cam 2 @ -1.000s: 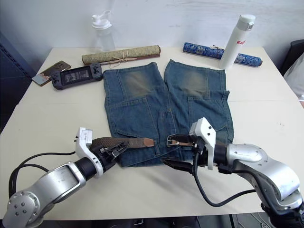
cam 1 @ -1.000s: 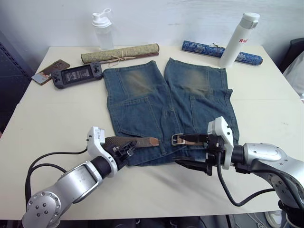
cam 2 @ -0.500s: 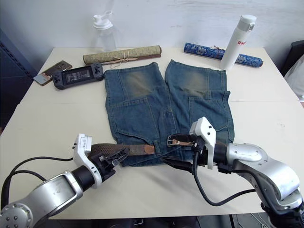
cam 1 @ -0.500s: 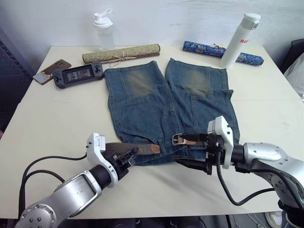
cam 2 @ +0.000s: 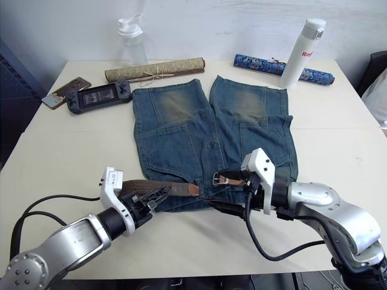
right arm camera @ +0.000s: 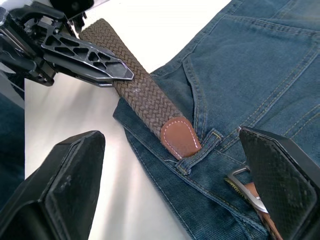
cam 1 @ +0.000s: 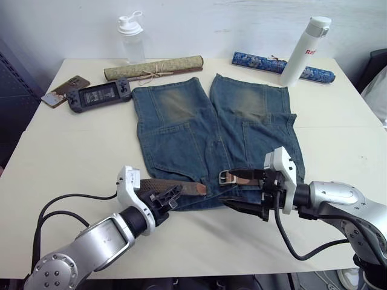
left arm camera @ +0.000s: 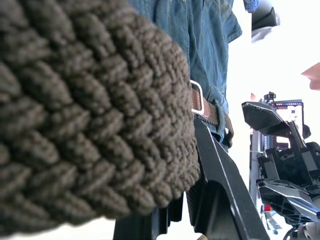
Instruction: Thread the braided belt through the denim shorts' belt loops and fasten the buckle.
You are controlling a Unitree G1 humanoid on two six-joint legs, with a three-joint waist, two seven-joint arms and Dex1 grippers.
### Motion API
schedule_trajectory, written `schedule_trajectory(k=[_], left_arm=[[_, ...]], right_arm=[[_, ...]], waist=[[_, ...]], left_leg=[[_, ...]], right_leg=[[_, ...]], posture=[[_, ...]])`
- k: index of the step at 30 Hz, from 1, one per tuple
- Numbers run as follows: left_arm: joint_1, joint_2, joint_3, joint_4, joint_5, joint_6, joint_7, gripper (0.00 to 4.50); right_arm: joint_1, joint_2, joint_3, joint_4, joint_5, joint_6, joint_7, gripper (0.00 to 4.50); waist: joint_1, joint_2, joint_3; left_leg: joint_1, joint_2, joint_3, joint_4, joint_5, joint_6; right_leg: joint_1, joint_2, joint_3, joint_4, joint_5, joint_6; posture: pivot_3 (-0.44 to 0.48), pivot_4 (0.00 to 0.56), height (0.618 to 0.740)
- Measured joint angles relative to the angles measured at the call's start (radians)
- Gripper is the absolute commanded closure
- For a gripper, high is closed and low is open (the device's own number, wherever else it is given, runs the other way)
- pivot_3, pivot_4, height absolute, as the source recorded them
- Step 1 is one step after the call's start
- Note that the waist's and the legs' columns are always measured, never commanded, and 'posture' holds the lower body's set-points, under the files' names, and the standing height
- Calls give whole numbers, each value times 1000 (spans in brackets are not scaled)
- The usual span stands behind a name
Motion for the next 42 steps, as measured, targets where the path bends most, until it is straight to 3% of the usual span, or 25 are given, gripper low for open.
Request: schedule_trajectory(k=[12,21,29,42], left_arm=[[2,-127,115,212,1,266,-102,4500],[-98,-307,153,275,1,382,-70,4500],[-110,-317,205,303,1,443,-45,4500],[-77,-213,207,183,1,343,-10,4500]], right_arm=[[3,0,-8,-1,19,0,-34,18],[7,6,-10,-2,25,0,-68,18],[9,12,-9,-3,25,0,-83,18],[8,28,-3,-2,20,-1,-83,18]], waist=[[3,0,0],[4,0,0],[3,0,0],[2,0,0]], left_leg=[[0,-1,0,0,0,1],[0,-1,-1,1,1,1],[0,-1,-1,1,1,1],[0,-1,-1,0,1,1]], right_leg=[[0,-1,0,1,0,1],[1,-1,-1,1,1,1],[1,-1,-1,1,1,1],[1,-1,-1,1,1,1]], posture=[[0,150,717],[0,150,717],[0,150,717],[0,150,717]])
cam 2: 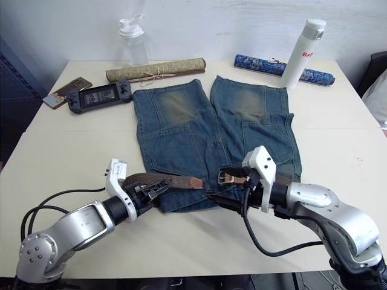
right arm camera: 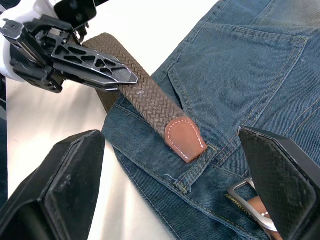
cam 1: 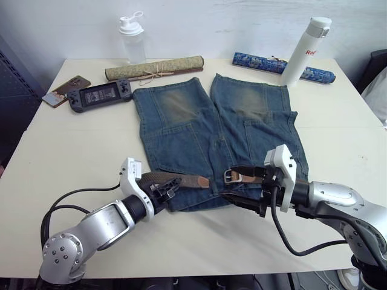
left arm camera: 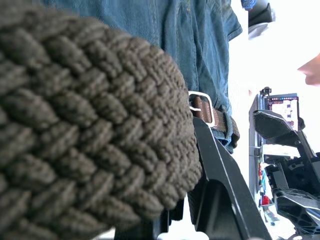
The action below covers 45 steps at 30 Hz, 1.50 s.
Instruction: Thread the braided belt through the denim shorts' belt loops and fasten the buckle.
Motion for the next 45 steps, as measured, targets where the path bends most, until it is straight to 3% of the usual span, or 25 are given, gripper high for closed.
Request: schedule_trajectory(k=[7,14,27,45], left_arm=[[11,28,-41,-54,0,-71,21,4500],[74,115,-78,-93,0,-137,13,4500],[30,171,-172,-146,0,-231,25,4500],[-25,47,-179,-62,0,-165,86,4500]], right_arm=[[-1,7,7,0,-1,0,0,18],[-1,7,7,0,-1,0,0,18],[12,10,6,-21,11,0,-21,18],[-1,7,4,-20,29,2,-27,18]], waist=[[0,0,0],[-1,0,0],[-1,0,0],[0,0,0]], left_leg=[[0,0,0,0,0,0],[0,0,0,0,0,0],[0,0,0,-1,0,0],[0,0,0,0,0,0]], right_leg=[[0,0,0,0,0,0],[0,0,0,0,0,0],[0,0,0,-1,0,0],[0,0,0,0,0,0]], posture=[[0,150,717],[0,150,717],[0,150,717],[0,150,717]])
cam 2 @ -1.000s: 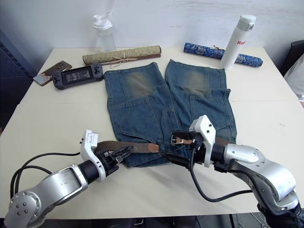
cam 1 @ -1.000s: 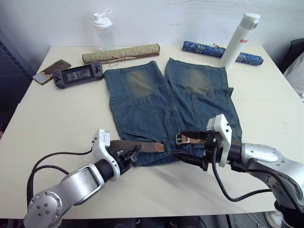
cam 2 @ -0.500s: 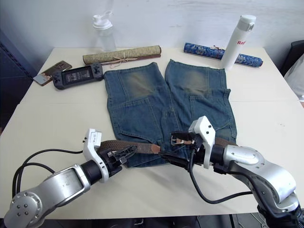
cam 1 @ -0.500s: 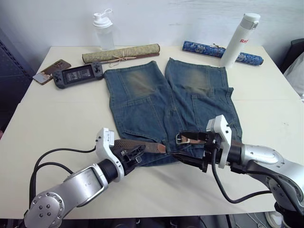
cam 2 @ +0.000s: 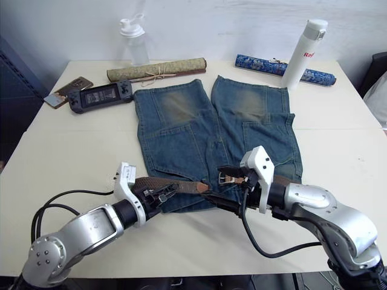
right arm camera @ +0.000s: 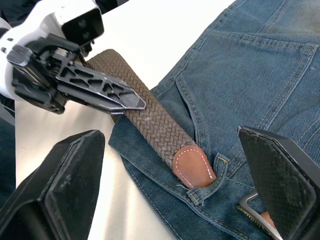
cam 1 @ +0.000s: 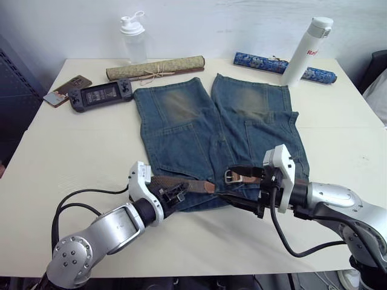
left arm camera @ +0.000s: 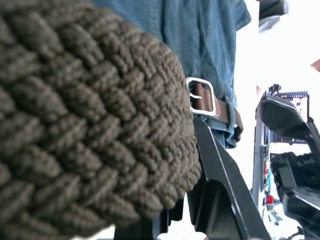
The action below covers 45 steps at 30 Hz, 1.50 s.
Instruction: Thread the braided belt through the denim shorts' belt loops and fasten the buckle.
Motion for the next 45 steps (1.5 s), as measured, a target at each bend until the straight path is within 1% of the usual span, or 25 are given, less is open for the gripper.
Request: schedule_trajectory(k=[8,11,15,18,19,22,23,24,25,26,28,30,32,33,34,35,36,37,38,40,41,42,44,45], left_arm=[[-19,-75,60,141,0,141,-47,4500],[-9,-88,126,152,0,208,-136,4500],[-5,-103,231,197,1,259,-260,4500],[-6,-113,267,206,1,269,-304,4500],[-7,-130,295,210,1,269,-328,4500],[-10,-142,317,212,1,268,-355,4500],[5,-188,355,213,2,269,-429,4500],[7,-189,356,213,2,269,-435,4500],[27,-193,356,210,2,271,-450,4500],[33,-197,355,209,2,271,-451,4500],[35,-200,355,207,2,271,-452,4500],[41,-208,352,197,2,269,-453,4500],[41,-228,337,176,2,269,-461,4500],[39,-247,335,175,2,265,-461,4500],[39,-252,335,176,2,262,-460,4500],[33,-263,335,176,2,256,-460,4500],[33,-263,335,176,2,256,-460,4500],[29,-259,335,175,2,256,-465,4500],[30,-255,335,175,2,256,-466,4500],[33,-258,334,175,2,255,-465,4500],[33,-257,332,175,2,256,-466,4500],[34,-256,331,174,2,256,-467,4500],[42,-255,320,164,2,256,-468,4500],[47,-254,313,154,2,257,-468,4500]], right_arm=[[-7,-1,-1,3,-1,0,0,18],[-3,-16,11,3,-55,-8,-1,18],[-1,-8,78,3,-131,-42,-13,18],[0,-4,102,3,-164,-64,-15,18],[1,-3,118,3,-189,-83,-17,18],[0,1,131,3,-216,-102,-19,18],[5,22,211,1,-392,-249,-63,18],[5,22,225,1,-417,-269,-69,18],[6,22,298,7,-565,-387,-113,18],[5,22,334,14,-641,-446,-138,18],[4,24,349,18,-674,-472,-149,18],[-6,34,387,29,-743,-523,-176,18],[-42,83,474,75,-927,-656,-252,18],[-49,85,509,112,-1025,-722,-287,18],[-49,84,516,124,-1052,-743,-294,18],[-47,79,540,165,-1118,-793,-318,403],[-47,79,540,166,-1120,-794,-319,508],[-43,79,546,182,-1157,-818,-345,785],[-43,82,543,207,-1216,-847,-391,1362],[-41,90,540,231,-1259,-872,-420,2062],[-38,94,539,243,-1275,-881,-432,2487],[-36,96,538,247,-1282,-884,-436,2786],[-36,111,537,262,-1311,-903,-454,3709],[-36,122,535,270,-1326,-917,-464,4275]], waist=[[3,0,0],[1,0,0],[-1,0,0],[-2,0,0],[-2,0,0],[-1,0,0],[-2,0,0],[-2,0,0],[-2,0,0],[-2,0,0],[-2,0,0],[-2,0,0],[-3,0,0],[-3,0,0],[-1,-1,0],[-1,-1,0],[-1,-1,0],[-2,-1,0],[-3,-1,0],[-3,-1,0],[-4,-1,0],[-4,-1,0],[-4,-1,0],[-4,-1,0]], left_leg=[[0,0,0,1,0,0],[0,0,0,0,0,0],[0,0,0,0,1,-1],[0,0,0,0,1,-2],[0,0,0,-1,1,-2],[0,0,1,-1,1,-2],[0,-1,1,-1,1,-2],[0,-1,1,-1,1,-2],[0,-1,1,0,2,-2],[0,-1,1,0,2,-3],[0,0,1,0,2,-3],[0,0,1,0,3,-3],[0,0,1,0,3,-4],[0,0,1,0,3,-4],[0,0,1,0,3,-4],[0,0,1,0,3,-4],[0,0,1,0,4,-4],[0,0,1,0,4,-3],[0,0,1,0,4,-3],[0,0,1,0,4,-4],[0,0,1,0,4,-4],[0,0,1,0,4,-4],[0,0,1,0,4,-4],[0,1,1,0,4,-4]], right_leg=[[0,0,0,0,0,0],[0,0,0,1,0,0],[-1,1,0,1,0,0],[-2,1,0,1,0,0],[-2,2,0,1,0,0],[-2,2,0,1,0,0],[-2,3,0,1,0,0],[-2,3,0,1,0,0],[-2,3,1,1,0,0],[-2,3,1,1,0,0],[-2,3,1,2,0,0],[-2,4,1,2,0,0],[-2,4,1,2,0,0],[-2,5,1,2,0,0],[-2,6,0,2,0,0],[-2,6,0,2,0,0],[-2,6,0,2,0,0],[-2,6,0,2,0,0],[-2,6,0,2,0,0],[-2,6,0,2,0,0],[-2,7,0,2,0,0],[-2,7,0,2,0,0],[-2,7,0,2,0,0],[-2,7,0,2,0,0]], posture=[[0,150,717],[0,150,717],[0,150,717],[0,150,717],[0,150,717],[0,150,717],[0,150,717],[0,150,717],[0,150,717],[0,150,717],[0,150,717],[0,150,717],[0,150,717],[0,150,717],[0,150,717],[0,150,717],[0,150,717],[0,150,717],[0,150,717],[0,150,717],[0,150,717],[0,150,717],[0,150,717],[0,150,717]])
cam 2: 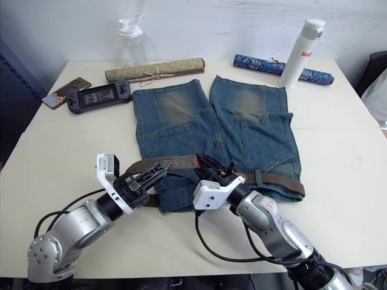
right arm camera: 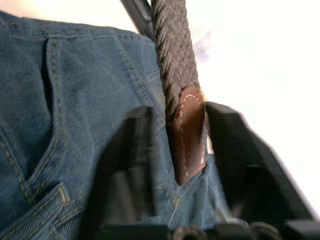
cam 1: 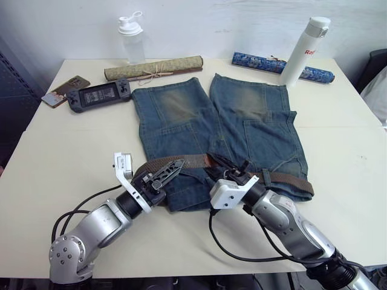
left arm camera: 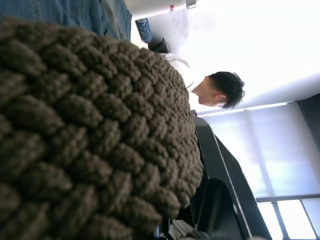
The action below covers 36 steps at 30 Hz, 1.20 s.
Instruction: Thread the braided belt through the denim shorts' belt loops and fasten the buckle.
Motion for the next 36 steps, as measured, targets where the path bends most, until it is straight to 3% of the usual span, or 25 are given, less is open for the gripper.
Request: schedule_trajectory(k=[1,7,13,17,22,26,32,33,34,36], left_arm=[[1,1,-1,-3,0,1,0,4500],[13,29,-2,-3,0,8,-23,4500],[10,118,1,2,0,43,-52,2059],[0,139,1,2,0,55,-71,2059],[-14,100,-10,0,0,28,-74,2059],[13,-42,-84,-1,0,-53,87,2059],[30,-68,-84,-10,0,-77,120,2059],[54,-42,-77,-13,0,-66,91,2059],[95,81,-44,-17,0,-12,-5,2059],[121,133,2,-31,0,5,-56,2059]], right_arm=[[0,9,-2,6,-6,-7,-6,4439],[7,24,-5,15,-24,-27,-8,4439],[26,34,-28,16,-27,-62,9,4500],[23,34,-36,16,-42,-65,17,4500],[-15,51,-32,36,-93,-80,35,4500],[-38,96,-24,71,-133,-86,58,4500],[-34,103,-25,79,-150,-92,65,4500],[-33,103,-27,83,-150,-96,67,4500],[-30,102,-34,91,-156,-101,67,4500],[-28,101,-48,96,-158,-93,66,4500]], waist=[[0,0,0],[0,0,0],[0,0,0],[0,0,0],[-1,0,0],[0,0,0],[-1,0,0],[-2,0,0],[-4,0,0],[-8,0,0]], left_leg=[[0,0,0,0,0,0],[0,0,0,0,0,0],[0,0,0,0,0,0],[0,0,0,0,0,0],[0,0,0,0,0,0],[0,0,-1,1,0,0],[0,0,-1,1,0,0],[0,0,-1,1,0,0],[0,1,0,1,0,0],[0,1,0,0,0,-1]], right_leg=[[0,0,0,0,0,0],[0,0,0,0,0,0],[0,0,0,1,0,0],[0,0,0,1,0,0],[0,1,0,0,0,0],[1,0,0,1,0,0],[1,1,0,1,0,0],[1,1,0,1,0,0],[0,2,0,1,-1,-1],[-1,2,0,1,-1,-2]], posture=[[0,150,717],[0,150,717],[0,150,717],[0,150,717],[0,150,717],[0,150,717],[0,150,717],[0,150,717],[0,150,717],[0,150,717]])
